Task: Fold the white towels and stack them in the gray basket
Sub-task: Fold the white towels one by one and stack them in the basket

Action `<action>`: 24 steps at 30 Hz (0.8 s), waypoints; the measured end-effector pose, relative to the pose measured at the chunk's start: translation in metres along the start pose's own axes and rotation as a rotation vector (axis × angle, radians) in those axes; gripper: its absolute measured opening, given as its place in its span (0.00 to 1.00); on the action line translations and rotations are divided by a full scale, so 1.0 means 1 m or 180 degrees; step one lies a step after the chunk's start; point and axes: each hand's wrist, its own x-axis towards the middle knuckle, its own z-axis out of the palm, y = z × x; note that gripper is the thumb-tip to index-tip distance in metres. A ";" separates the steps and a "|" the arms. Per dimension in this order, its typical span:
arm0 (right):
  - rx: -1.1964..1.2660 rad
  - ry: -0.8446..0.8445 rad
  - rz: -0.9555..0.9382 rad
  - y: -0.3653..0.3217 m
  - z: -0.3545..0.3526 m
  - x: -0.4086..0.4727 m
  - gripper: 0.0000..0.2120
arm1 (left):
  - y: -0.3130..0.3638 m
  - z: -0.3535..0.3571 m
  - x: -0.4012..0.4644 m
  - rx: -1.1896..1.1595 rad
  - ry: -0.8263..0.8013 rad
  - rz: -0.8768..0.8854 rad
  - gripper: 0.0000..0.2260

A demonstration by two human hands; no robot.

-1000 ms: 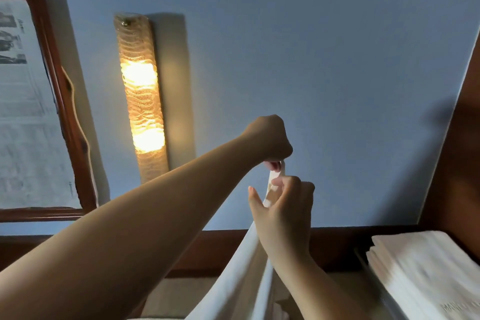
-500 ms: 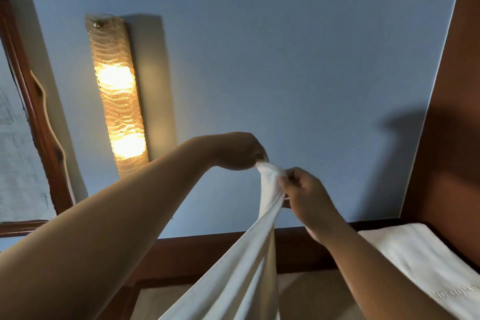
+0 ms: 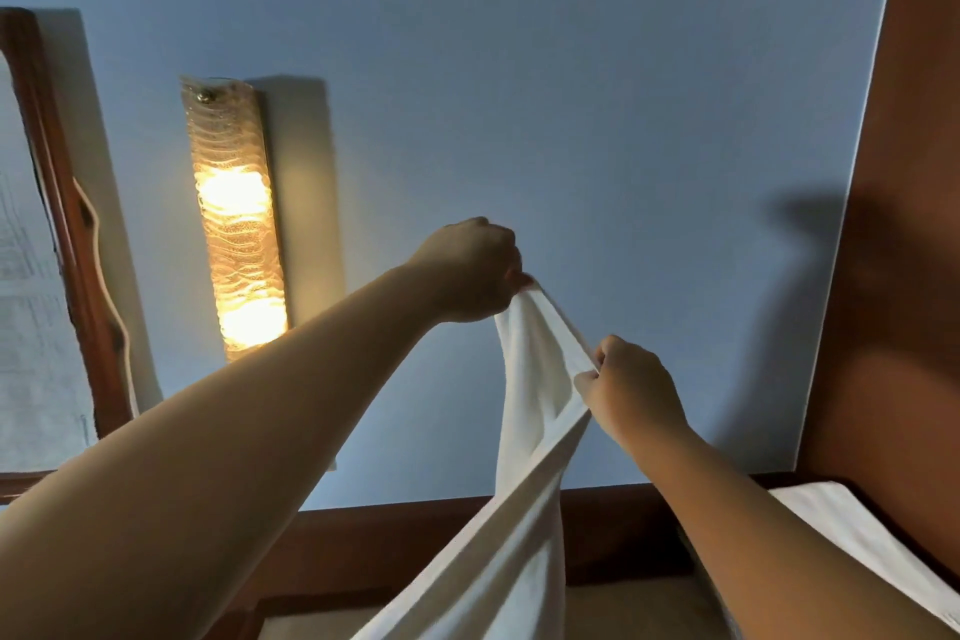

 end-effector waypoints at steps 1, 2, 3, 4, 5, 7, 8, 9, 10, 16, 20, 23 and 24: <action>-0.0048 -0.0049 0.0079 0.007 0.000 0.001 0.08 | -0.008 0.000 -0.005 -0.0009 -0.0038 -0.0164 0.17; -0.0082 -0.0085 0.0134 0.013 -0.002 0.005 0.07 | -0.015 0.001 -0.010 -0.0007 -0.0035 -0.0297 0.17; -0.0133 -0.0093 0.0146 0.017 -0.005 0.010 0.06 | -0.022 0.004 -0.015 -0.0019 -0.0003 -0.0425 0.17; -0.0193 -0.0044 0.0108 0.019 -0.010 0.016 0.06 | -0.026 0.005 -0.019 -0.0059 0.0076 -0.0506 0.17; -0.0263 0.0100 0.0026 0.018 -0.017 0.023 0.06 | -0.029 0.006 -0.021 -0.0105 0.0171 -0.0570 0.17; -0.0269 0.0652 -0.0290 0.011 -0.031 0.034 0.03 | -0.035 0.002 -0.020 -0.0162 0.0517 -0.0646 0.17; -0.0183 0.0924 -0.0455 0.007 -0.036 0.036 0.02 | -0.040 -0.002 -0.018 -0.0139 0.0823 -0.0595 0.18; -0.0121 0.1080 -0.0549 0.004 -0.039 0.037 0.02 | -0.050 -0.008 -0.014 -0.0016 0.1173 -0.0507 0.17; -0.0109 0.1058 -0.0581 0.002 -0.039 0.037 0.03 | -0.059 -0.016 -0.012 0.0183 0.1445 -0.0446 0.17; -0.0069 -0.0113 0.0184 0.037 -0.007 0.026 0.10 | -0.105 -0.034 -0.047 0.0140 0.1419 -0.1194 0.18; -0.0177 -0.0178 0.0339 0.066 -0.017 0.036 0.04 | -0.131 -0.008 -0.087 -0.0029 0.1098 -0.1668 0.18; -0.0253 -0.0162 0.0566 0.090 -0.024 0.043 0.06 | -0.149 0.005 -0.109 -0.0059 0.0995 -0.2040 0.18; -0.0186 -0.0124 0.0616 0.096 -0.025 0.045 0.07 | -0.153 0.008 -0.114 -0.0092 0.0970 -0.2120 0.18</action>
